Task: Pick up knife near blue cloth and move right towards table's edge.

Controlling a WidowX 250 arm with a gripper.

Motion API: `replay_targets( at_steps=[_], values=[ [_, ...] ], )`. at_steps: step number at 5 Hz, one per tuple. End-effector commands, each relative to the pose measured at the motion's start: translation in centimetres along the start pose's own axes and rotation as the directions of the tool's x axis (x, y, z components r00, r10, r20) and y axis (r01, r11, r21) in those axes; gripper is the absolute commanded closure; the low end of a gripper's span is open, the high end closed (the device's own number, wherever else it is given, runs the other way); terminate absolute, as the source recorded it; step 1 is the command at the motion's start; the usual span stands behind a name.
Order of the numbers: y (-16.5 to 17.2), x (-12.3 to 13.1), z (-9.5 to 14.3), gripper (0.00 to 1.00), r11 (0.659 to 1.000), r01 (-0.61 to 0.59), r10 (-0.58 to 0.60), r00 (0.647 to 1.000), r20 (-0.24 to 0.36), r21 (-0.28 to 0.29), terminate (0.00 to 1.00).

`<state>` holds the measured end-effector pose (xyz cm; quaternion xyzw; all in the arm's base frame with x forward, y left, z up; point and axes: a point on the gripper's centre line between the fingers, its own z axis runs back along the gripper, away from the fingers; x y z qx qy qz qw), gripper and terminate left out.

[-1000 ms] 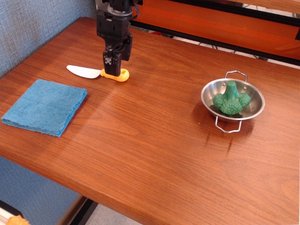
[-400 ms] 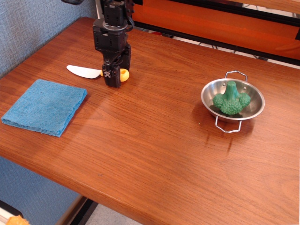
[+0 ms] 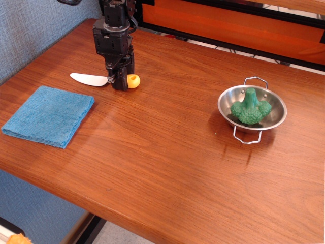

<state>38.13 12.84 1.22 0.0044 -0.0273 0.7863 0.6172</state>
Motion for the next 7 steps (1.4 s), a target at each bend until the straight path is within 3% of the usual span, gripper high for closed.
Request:
replay_targets(
  at_steps=[1,2,3,4,5,6,7],
  values=[
    [0.3,0.4,3.7,1.00,0.994,0.074,-0.074,0.997,0.004,-0.084,0.00],
    [0.9,-0.5,5.1,1.00,0.977,0.183,-0.182,0.983,0.026,-0.106,0.00],
    [3.0,-2.7,6.2,1.00,0.931,0.345,-0.341,0.939,0.053,-0.122,0.00],
    [6.5,-5.6,6.5,1.00,0.833,0.535,-0.536,0.844,0.035,-0.141,0.00],
    [10.5,-7.7,5.7,1.00,0.759,0.626,-0.635,0.772,0.007,-0.181,0.00],
    [13.8,-10.5,5.4,1.00,0.764,0.624,-0.637,0.771,-0.033,-0.166,0.00],
    [17.3,-13.2,5.4,1.00,0.768,0.614,-0.627,0.779,-0.015,-0.180,0.00]
  ],
)
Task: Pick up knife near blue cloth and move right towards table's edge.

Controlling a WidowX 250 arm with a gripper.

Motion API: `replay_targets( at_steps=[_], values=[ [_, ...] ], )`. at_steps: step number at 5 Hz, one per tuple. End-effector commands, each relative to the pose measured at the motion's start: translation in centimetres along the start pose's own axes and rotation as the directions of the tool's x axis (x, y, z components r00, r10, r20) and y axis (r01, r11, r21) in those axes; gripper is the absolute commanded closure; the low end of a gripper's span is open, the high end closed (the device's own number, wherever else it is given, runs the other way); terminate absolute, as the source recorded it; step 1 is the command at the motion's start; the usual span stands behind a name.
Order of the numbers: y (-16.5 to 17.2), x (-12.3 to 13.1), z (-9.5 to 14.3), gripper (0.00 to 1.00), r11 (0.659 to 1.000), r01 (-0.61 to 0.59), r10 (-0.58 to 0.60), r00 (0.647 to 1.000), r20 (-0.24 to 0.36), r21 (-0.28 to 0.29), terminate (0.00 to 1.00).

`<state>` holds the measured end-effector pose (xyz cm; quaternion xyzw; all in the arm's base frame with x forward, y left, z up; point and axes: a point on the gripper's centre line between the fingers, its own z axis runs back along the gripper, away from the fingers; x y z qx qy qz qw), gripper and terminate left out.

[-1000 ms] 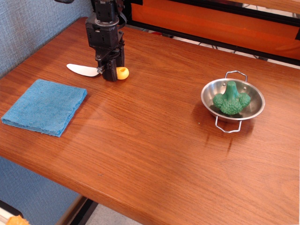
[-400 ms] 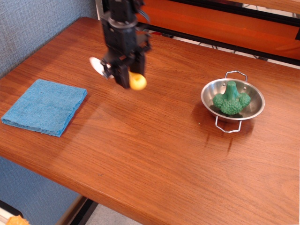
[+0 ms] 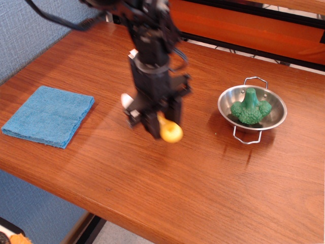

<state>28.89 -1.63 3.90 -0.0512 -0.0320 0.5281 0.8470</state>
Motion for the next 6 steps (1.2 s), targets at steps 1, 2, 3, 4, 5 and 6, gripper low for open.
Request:
replay_targets(
  at_steps=[1,2,3,4,5,6],
  values=[
    [3.8,-7.5,1.4,1.00,0.999,-0.006,0.006,1.000,-0.001,-0.048,0.00],
    [3.7,-9.5,0.8,1.00,1.000,0.003,-0.002,0.999,0.032,-0.022,0.00],
    [3.0,-10.0,-0.4,1.00,0.999,-0.050,0.050,0.999,0.005,-0.007,0.00],
    [2.3,-10.2,-1.4,1.00,0.999,-0.035,0.035,0.999,0.007,0.022,0.00],
    [2.2,-10.2,-1.8,1.00,0.999,-0.038,0.038,0.999,0.000,0.018,0.00],
    [2.1,-10.0,-1.9,0.00,0.999,-0.012,0.013,0.999,-0.035,0.034,0.00]
  ],
)
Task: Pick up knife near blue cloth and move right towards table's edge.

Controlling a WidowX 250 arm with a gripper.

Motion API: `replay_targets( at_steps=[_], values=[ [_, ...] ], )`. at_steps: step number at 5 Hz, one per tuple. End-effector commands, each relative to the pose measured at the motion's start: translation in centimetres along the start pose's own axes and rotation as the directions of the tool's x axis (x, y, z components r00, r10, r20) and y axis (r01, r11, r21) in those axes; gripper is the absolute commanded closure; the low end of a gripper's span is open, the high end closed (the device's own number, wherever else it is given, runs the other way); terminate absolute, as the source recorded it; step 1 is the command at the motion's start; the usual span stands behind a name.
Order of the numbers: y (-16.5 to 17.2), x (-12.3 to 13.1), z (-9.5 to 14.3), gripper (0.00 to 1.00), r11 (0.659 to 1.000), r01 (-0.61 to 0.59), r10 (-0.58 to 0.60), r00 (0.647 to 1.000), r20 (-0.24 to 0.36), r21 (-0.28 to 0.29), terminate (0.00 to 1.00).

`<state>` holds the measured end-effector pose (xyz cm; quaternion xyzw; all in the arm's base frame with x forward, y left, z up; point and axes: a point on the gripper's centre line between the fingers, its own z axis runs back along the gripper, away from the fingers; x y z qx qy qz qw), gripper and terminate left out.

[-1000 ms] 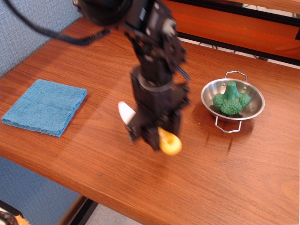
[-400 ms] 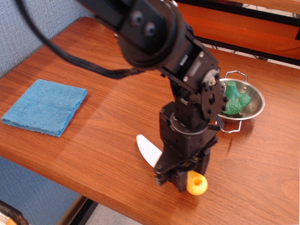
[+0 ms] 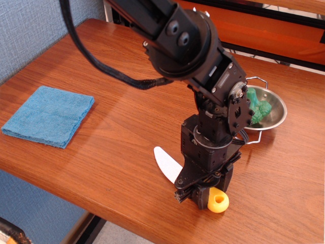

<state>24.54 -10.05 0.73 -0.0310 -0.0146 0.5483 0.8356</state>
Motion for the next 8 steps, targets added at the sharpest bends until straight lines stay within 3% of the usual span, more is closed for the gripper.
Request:
replay_targets(
  at_steps=[1,3,4,5,6,7,8],
  values=[
    [1.4,0.0,1.9,0.00,0.998,0.061,-0.061,0.998,-0.017,0.001,0.00],
    [0.6,1.3,5.5,0.00,0.994,0.078,-0.077,0.997,0.015,-0.074,0.00],
    [0.5,4.4,7.2,0.00,0.974,0.221,-0.217,0.973,0.076,-0.057,0.00],
    [1.5,9.4,8.0,0.00,0.912,0.409,-0.407,0.911,0.061,-0.025,0.00],
    [2.0,13.9,8.3,0.00,0.825,0.565,-0.561,0.819,0.120,0.005,0.00],
    [1.9,17.7,8.1,0.00,0.746,0.665,-0.659,0.743,0.113,-0.025,0.00],
    [1.0,22.5,7.8,0.00,0.618,0.786,-0.784,0.613,0.094,0.022,0.00]
  ],
)
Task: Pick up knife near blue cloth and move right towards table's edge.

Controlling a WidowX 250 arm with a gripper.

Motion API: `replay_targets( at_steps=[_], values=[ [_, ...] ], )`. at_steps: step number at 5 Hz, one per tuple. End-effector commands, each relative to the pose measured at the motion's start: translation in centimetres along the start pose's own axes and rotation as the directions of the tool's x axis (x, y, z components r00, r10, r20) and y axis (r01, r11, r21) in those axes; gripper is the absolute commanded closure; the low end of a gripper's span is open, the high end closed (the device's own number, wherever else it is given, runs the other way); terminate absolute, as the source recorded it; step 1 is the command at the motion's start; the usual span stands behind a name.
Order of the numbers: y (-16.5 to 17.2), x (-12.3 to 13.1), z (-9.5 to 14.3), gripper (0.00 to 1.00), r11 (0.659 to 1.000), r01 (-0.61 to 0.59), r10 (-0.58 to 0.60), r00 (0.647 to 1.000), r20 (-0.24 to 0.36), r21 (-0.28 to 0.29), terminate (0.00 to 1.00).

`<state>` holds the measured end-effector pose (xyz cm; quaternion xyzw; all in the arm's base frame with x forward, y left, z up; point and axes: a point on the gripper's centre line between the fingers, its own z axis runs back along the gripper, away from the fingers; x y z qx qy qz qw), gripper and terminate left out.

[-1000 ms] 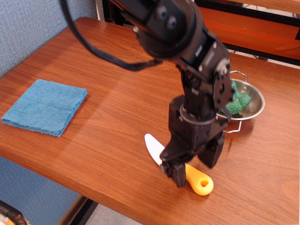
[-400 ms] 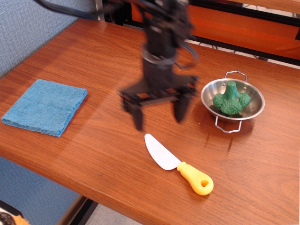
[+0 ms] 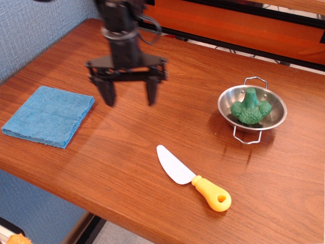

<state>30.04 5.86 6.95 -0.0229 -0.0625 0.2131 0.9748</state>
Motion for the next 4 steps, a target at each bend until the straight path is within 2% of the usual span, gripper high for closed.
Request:
replay_targets(
  at_steps=[1,2,3,4],
  values=[
    [5.2,6.5,0.8,0.00,0.958,0.286,-0.287,0.958,0.029,0.017,0.00],
    [6.6,7.5,1.0,0.00,0.957,0.288,-0.289,0.957,0.028,0.036,0.00],
    [6.6,7.5,1.0,0.00,0.957,0.288,-0.289,0.957,0.028,0.036,0.00],
    [6.6,7.5,1.0,0.00,0.957,0.288,-0.289,0.957,0.028,0.036,1.00]
  ],
)
